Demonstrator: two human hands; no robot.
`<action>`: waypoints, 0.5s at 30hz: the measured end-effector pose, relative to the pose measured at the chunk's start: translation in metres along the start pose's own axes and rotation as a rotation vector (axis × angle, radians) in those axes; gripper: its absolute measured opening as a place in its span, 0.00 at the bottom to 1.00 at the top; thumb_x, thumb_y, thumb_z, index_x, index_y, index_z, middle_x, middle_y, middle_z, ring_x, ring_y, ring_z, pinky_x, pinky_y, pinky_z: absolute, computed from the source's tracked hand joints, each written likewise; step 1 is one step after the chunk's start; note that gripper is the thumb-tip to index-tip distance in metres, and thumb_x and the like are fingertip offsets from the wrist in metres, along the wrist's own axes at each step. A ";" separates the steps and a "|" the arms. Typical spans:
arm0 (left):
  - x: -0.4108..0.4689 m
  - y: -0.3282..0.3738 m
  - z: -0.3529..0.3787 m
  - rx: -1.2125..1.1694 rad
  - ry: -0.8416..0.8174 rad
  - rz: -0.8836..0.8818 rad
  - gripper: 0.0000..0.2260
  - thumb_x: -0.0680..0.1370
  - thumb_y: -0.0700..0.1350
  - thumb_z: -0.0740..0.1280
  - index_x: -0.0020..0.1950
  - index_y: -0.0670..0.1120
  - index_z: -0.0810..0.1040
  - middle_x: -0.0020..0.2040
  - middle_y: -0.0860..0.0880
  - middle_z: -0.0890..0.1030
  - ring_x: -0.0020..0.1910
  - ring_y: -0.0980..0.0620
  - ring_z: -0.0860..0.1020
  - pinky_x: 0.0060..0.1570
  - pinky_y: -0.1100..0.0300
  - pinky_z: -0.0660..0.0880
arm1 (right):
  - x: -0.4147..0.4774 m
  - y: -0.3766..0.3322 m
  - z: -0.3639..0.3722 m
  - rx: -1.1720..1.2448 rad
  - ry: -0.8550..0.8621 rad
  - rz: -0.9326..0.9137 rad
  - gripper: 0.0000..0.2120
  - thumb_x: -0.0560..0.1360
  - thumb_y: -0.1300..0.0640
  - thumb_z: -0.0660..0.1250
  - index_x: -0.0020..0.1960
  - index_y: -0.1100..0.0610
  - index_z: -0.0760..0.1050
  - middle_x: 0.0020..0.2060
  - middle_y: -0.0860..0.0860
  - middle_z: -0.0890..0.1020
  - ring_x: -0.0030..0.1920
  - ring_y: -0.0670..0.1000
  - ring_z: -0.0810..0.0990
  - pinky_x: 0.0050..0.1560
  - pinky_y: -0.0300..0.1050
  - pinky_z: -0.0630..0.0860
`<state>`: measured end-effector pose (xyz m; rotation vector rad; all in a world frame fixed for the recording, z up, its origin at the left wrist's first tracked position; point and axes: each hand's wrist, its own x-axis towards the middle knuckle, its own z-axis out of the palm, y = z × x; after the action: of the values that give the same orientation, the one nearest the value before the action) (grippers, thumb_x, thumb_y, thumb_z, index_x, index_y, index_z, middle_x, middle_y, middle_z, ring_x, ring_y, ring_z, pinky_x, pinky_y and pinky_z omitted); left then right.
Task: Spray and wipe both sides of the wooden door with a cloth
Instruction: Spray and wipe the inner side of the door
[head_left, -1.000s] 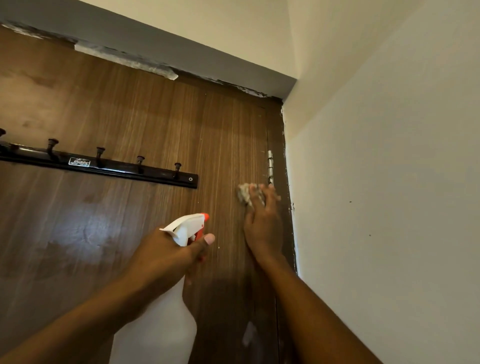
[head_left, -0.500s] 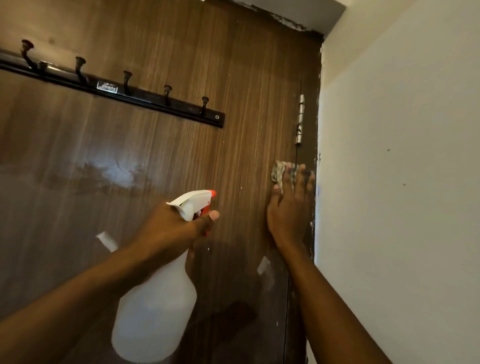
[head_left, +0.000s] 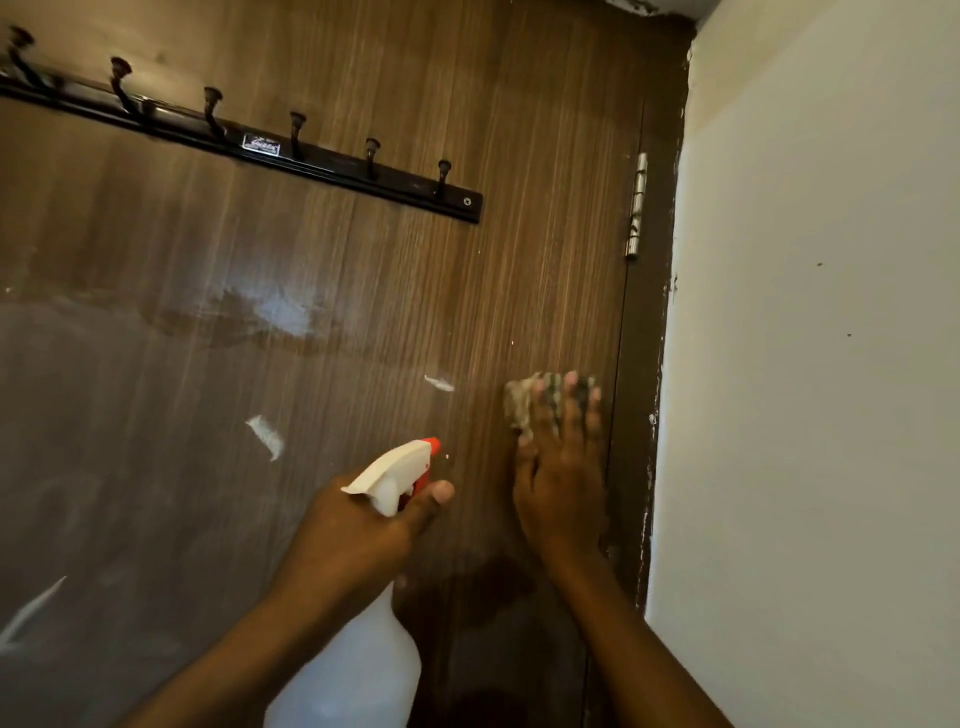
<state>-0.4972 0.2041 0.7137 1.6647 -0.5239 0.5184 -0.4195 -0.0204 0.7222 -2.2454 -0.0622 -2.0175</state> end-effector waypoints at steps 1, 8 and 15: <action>-0.002 -0.002 -0.004 -0.022 0.026 -0.018 0.34 0.64 0.60 0.66 0.67 0.46 0.70 0.59 0.46 0.79 0.54 0.48 0.78 0.51 0.58 0.76 | -0.017 0.003 -0.001 0.000 -0.038 -0.103 0.27 0.82 0.50 0.57 0.80 0.48 0.58 0.80 0.51 0.55 0.80 0.57 0.48 0.76 0.56 0.56; -0.014 -0.016 -0.041 -0.073 0.118 -0.070 0.34 0.61 0.59 0.68 0.65 0.47 0.73 0.56 0.42 0.81 0.51 0.39 0.80 0.52 0.46 0.77 | 0.007 0.017 -0.006 -0.026 0.048 0.227 0.27 0.81 0.46 0.52 0.79 0.51 0.57 0.80 0.53 0.55 0.80 0.60 0.49 0.75 0.65 0.58; -0.014 -0.019 -0.067 -0.081 0.151 0.026 0.32 0.63 0.58 0.67 0.66 0.48 0.73 0.53 0.44 0.82 0.34 0.50 0.77 0.32 0.65 0.73 | -0.005 -0.071 0.026 -0.055 -0.034 -0.243 0.28 0.81 0.49 0.56 0.80 0.48 0.56 0.80 0.53 0.56 0.80 0.58 0.49 0.78 0.57 0.52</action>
<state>-0.5004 0.2737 0.7004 1.5293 -0.4506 0.6289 -0.4026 0.0530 0.7193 -2.4089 -0.3004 -2.1201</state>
